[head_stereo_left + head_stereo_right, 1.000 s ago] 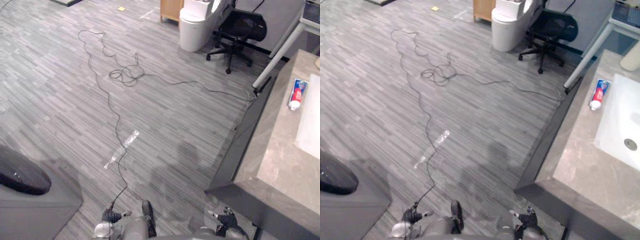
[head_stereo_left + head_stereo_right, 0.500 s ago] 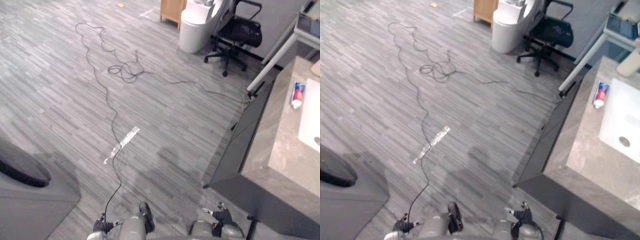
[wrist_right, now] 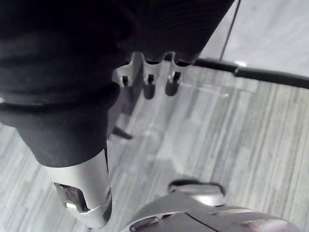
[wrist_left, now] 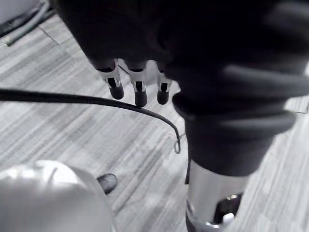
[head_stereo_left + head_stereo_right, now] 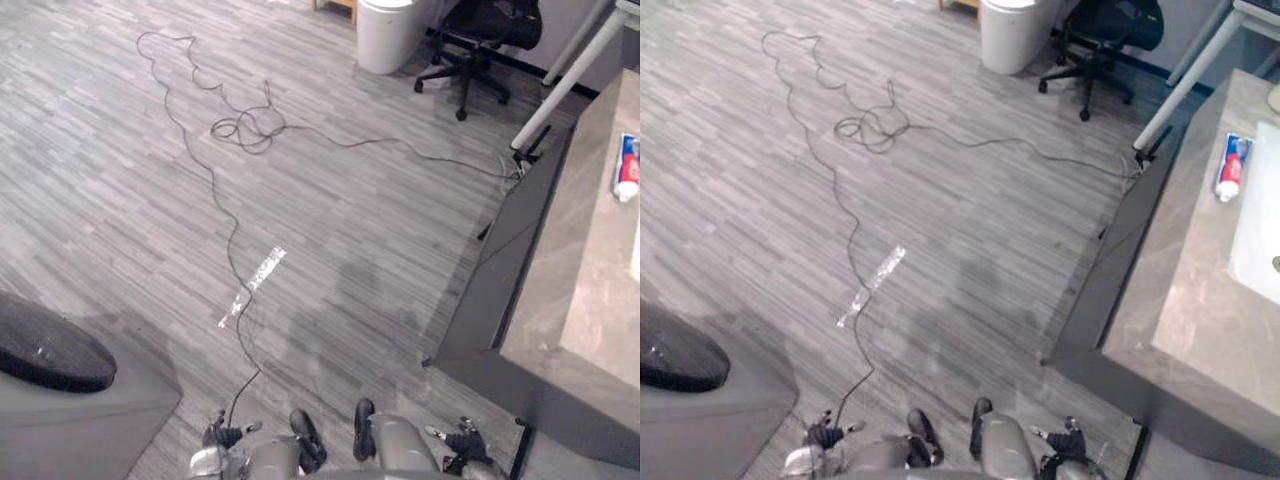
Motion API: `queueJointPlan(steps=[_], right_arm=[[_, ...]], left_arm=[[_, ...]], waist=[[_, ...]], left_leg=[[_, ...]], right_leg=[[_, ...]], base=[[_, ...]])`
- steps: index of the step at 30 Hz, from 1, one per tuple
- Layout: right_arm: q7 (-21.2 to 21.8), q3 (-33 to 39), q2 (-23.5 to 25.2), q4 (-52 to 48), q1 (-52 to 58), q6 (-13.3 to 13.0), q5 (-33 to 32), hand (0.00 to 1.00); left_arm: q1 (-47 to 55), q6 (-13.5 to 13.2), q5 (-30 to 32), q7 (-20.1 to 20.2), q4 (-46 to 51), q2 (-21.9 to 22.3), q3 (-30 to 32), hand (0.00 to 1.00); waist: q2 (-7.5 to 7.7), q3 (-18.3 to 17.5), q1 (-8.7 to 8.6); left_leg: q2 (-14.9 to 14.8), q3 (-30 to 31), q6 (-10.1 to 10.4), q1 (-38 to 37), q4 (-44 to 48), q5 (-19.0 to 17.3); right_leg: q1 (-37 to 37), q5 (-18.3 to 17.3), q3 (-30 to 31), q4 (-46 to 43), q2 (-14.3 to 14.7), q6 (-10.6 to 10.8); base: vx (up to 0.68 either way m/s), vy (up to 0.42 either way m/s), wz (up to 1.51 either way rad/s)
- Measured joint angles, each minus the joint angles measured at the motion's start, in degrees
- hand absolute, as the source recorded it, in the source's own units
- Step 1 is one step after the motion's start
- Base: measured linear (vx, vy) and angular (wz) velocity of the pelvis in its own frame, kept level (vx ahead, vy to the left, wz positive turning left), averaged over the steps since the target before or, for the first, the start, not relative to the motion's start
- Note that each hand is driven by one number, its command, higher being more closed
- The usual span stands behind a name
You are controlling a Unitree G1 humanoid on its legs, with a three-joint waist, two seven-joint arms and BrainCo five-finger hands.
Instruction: Organize washtable
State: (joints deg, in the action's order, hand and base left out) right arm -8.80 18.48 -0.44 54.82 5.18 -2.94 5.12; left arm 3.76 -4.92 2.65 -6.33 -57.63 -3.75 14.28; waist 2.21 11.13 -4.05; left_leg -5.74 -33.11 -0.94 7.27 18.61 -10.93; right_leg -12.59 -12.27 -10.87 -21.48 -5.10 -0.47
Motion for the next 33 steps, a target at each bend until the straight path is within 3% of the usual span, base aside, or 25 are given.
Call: queueJointPlan(steps=[3,4,5,7,9,11,12,13,14,16,18,19,20,21,22,23,24,26,27,28,29,30,31,32,33], right_arm=[[0.02,-0.46,0.00,-2.31,0.60,0.11,-0.02,0.00],[0.04,-0.41,-0.05,-3.46,1.10,0.08,-0.04,0.00],[-0.03,-0.37,-0.24,-4.13,0.92,0.09,-0.04,0.00],[0.00,-0.55,-0.32,-3.97,-0.42,0.46,-0.01,0.00],[0.02,-0.76,0.10,-3.60,-1.85,0.93,0.01,0.00],[0.00,-1.95,0.09,-3.12,-3.26,0.89,0.25,0.00],[0.02,-3.17,0.15,-2.84,-4.17,0.83,0.67,0.00],[-0.02,-3.90,0.25,-2.47,-4.71,0.80,1.30,0.00],[0.02,-4.31,1.26,-1.59,-5.52,0.79,2.14,0.00],[0.12,-5.46,2.77,0.49,-6.12,0.57,3.28,0.00],[0.21,-5.79,2.57,3.27,-6.90,0.66,4.60,0.00],[0.25,-6.64,2.52,3.98,-7.50,0.59,4.72,0.00],[0.26,-7.22,2.48,3.91,-7.48,0.43,4.74,0.00],[0.31,-8.16,2.20,3.84,-7.73,-0.03,4.73,0.00],[0.29,-8.69,1.96,3.87,-7.56,-0.39,4.65,0.00],[0.38,-9.26,1.03,3.75,-7.20,-0.35,4.51,0.00],[0.33,-9.52,0.40,3.25,-6.90,-0.44,4.51,0.00],[0.31,-10.25,-0.98,2.78,-7.26,-0.63,4.21,0.00],[0.26,-10.27,-1.02,2.60,-7.55,-0.76,3.94,0.00],[0.28,-10.29,-1.08,2.62,-7.78,-0.87,3.70,0.00],[0.31,-10.24,-0.98,2.74,-7.40,-0.87,3.23,0.00],[0.30,-10.23,-0.96,2.78,-7.09,-0.84,3.18,0.00],[0.33,-9.94,-1.18,2.72,-6.21,-0.88,2.66,0.00],[0.32,-9.12,-1.53,2.67,-6.25,-0.88,2.22,0.00],[0.28,-7.44,-2.34,2.32,-6.10,-0.91,2.21,0.00]], left_arm=[[0.38,-0.02,-1.01,-0.06,2.14,2.00,1.74,0.00],[0.69,-0.20,-1.03,-0.04,2.65,2.38,1.83,0.00],[0.70,-0.79,-1.62,-0.02,3.05,2.58,2.06,0.00],[0.46,-0.69,-2.71,0.01,3.39,2.88,2.16,0.00],[-0.13,-1.26,-3.50,-0.01,4.22,3.09,2.67,0.00],[-0.25,-1.87,-4.32,-0.28,4.81,3.16,4.42,0.00],[0.54,-1.82,-4.33,-0.46,4.74,3.13,5.74,0.00],[0.98,-1.63,-4.40,-0.62,4.33,3.55,6.81,0.00],[1.29,-1.57,-4.35,-1.15,3.74,3.02,7.89,0.00],[1.71,-1.49,-4.35,-1.39,3.52,2.15,9.19,0.00],[1.89,-0.88,-4.35,-1.34,2.50,1.75,9.95,0.00],[2.17,-0.34,-4.35,-1.34,2.29,1.90,9.57,0.00],[2.29,-0.30,-4.35,-1.41,2.30,1.95,9.14,0.00],[2.90,-0.26,-4.40,-1.40,2.39,1.97,8.31,0.00],[2.78,0.06,-4.47,-1.40,2.14,1.41,7.87,0.00],[2.12,0.11,-4.57,-1.40,1.94,1.42,7.42,0.00],[1.87,0.10,-4.67,-1.42,1.92,1.50,6.96,0.00],[0.74,-0.02,-4.72,-1.30,1.91,1.42,5.59,0.00],[0.45,-0.02,-4.72,-1.30,1.81,1.26,5.31,0.00],[-0.26,0.05,-4.52,-1.21,1.41,0.91,4.51,0.00],[-0.40,0.02,-4.19,-1.06,1.40,0.32,3.12,0.00],[-0.34,0.03,-4.16,-0.98,1.36,0.09,2.54,0.00],[-0.12,0.07,-3.80,-0.73,1.07,-0.26,1.58,0.00],[-0.25,0.09,-3.13,-0.27,0.66,0.60,1.50,0.00],[-0.28,0.02,-1.91,0.44,0.66,2.22,1.81,0.00]], waist=[[-1.35,0.46,0.53],[-1.99,0.20,1.24],[-2.11,0.37,2.45],[-2.67,0.56,3.01],[-2.38,1.08,4.28],[-2.31,1.14,6.72],[-2.77,1.04,7.77],[-2.34,1.10,8.35],[-1.05,0.87,8.21],[1.03,0.44,8.35],[1.49,0.17,8.38],[1.24,0.21,8.15],[1.14,0.22,8.17],[0.84,0.38,8.22],[1.10,0.32,7.82],[1.08,0.45,7.77],[0.72,0.53,7.54],[-0.80,0.76,5.01],[-0.80,0.76,4.68],[-0.77,0.73,4.62],[0.28,0.27,4.34],[1.00,0.05,3.89],[2.65,-0.61,2.37],[1.23,-0.63,1.77],[-1.44,-1.45,1.88]], left_leg=[[-6.52,0.27,0.26,2.62,17.25,-1.37],[-9.57,1.28,0.04,4.55,24.90,-0.29],[-10.21,3.51,0.62,7.54,29.39,-0.92],[-7.52,7.48,1.47,11.35,23.69,-5.45],[-4.10,11.05,2.18,15.63,16.43,-5.03],[-4.27,11.84,5.88,19.11,6.72,-0.61],[-5.35,12.59,6.83,19.14,-1.95,4.18],[-6.19,11.68,5.86,18.23,-2.75,11.44],[-5.52,10.13,1.69,17.65,-1.14,11.18],[-5.38,8.83,-2.28,17.78,5.50,5.54],[-4.92,5.99,-3.97,14.48,6.03,3.64],[-4.60,5.63,-4.85,11.94,4.86,3.04],[-4.38,5.64,-4.91,10.39,4.07,2.20],[-3.67,5.65,-3.19,6.29,1.68,-1.36],[-2.64,4.08,-3.46,3.50,0.92,-3.25],[-1.08,2.11,-3.13,-1.15,-1.13,-4.44],[-0.74,1.32,-2.79,-3.14,-2.02,-4.99],[-0.09,-2.15,-1.37,-9.51,-5.41,-6.00],[0.08,-3.11,-0.59,-10.76,-6.33,-5.91],[0.74,-5.01,0.74,-13.48,-8.38,-5.96],[2.41,-6.05,1.52,-16.13,-10.41,-5.66],[3.44,-5.88,1.92,-17.38,-11.21,-5.66],[5.76,-3.70,3.68,-20.47,-12.75,-5.89],[5.62,-2.60,4.59,-21.78,-13.49,-6.08],[3.46,-1.52,7.51,-22.71,-12.43,-4.55]], right_leg=[[4.35,-0.95,2.30,1.95,2.02,-0.40],[6.27,-1.59,3.97,3.30,3.38,-1.36],[7.46,-1.93,6.37,4.47,3.83,-1.55],[7.86,-1.99,8.98,6.37,3.42,-1.54],[9.54,-1.98,11.81,9.25,1.71,-1.49],[10.94,-2.46,15.77,11.83,0.32,-0.68],[12.21,-3.10,18.31,13.34,0.08,0.46],[13.47,-3.50,20.04,14.36,-0.93,1.46],[14.37,-2.74,20.72,14.99,-2.27,2.67],[14.22,1.87,19.63,12.36,-3.56,6.35],[12.52,4.81,19.94,6.13,-4.63,9.70],[9.60,7.45,19.23,-0.26,-4.65,14.31],[7.83,8.28,18.70,-4.33,-4.59,15.87],[3.18,7.62,16.70,-14.17,-4.93,15.54],[0.15,5.16,14.40,-19.64,-6.06,13.69],[-2.45,1.16,10.50,-22.55,-6.93,8.99],[-3.50,-0.17,8.46,-22.56,-6.73,7.48],[-9.27,-2.17,0.42,-17.86,-3.09,4.70],[-10.71,-1.66,-2.34,-15.15,-2.19,4.04],[-12.19,1.68,-7.06,-6.97,0.56,2.77],[-12.67,6.57,-10.86,1.89,3.27,1.51],[-12.56,8.82,-12.17,5.62,4.07,0.79],[-11.18,16.69,-11.63,9.19,4.63,-5.73],[-10.45,17.15,-11.99,8.20,5.31,-12.11],[-11.02,12.94,-11.98,4.11,6.31,-12.14]], base=[[0.20,0.043,-0.60],[0.25,0.077,-0.70],[0.27,0.098,-0.69],[0.28,0.140,-0.56],[0.29,0.204,-0.61],[0.41,0.353,-1.10],[0.43,0.397,-1.38],[0.45,0.387,-1.27],[0.46,0.330,-0.82],[0.53,0.325,-0.44],[0.46,0.275,-0.43],[0.41,0.241,-0.64],[0.36,0.197,-0.97],[0.30,0.162,-0.89],[0.37,0.170,-1.00],[0.29,0.124,-0.63],[0.32,0.098,-0.61],[0.36,0.093,-0.49],[0.40,0.100,-0.59],[0.44,0.093,-0.61],[0.46,0.084,-0.51],[0.52,0.053,0.00],[0.46,0.027,0.27],[0.66,0.061,0.02],[0.55,0.046,-0.23]])
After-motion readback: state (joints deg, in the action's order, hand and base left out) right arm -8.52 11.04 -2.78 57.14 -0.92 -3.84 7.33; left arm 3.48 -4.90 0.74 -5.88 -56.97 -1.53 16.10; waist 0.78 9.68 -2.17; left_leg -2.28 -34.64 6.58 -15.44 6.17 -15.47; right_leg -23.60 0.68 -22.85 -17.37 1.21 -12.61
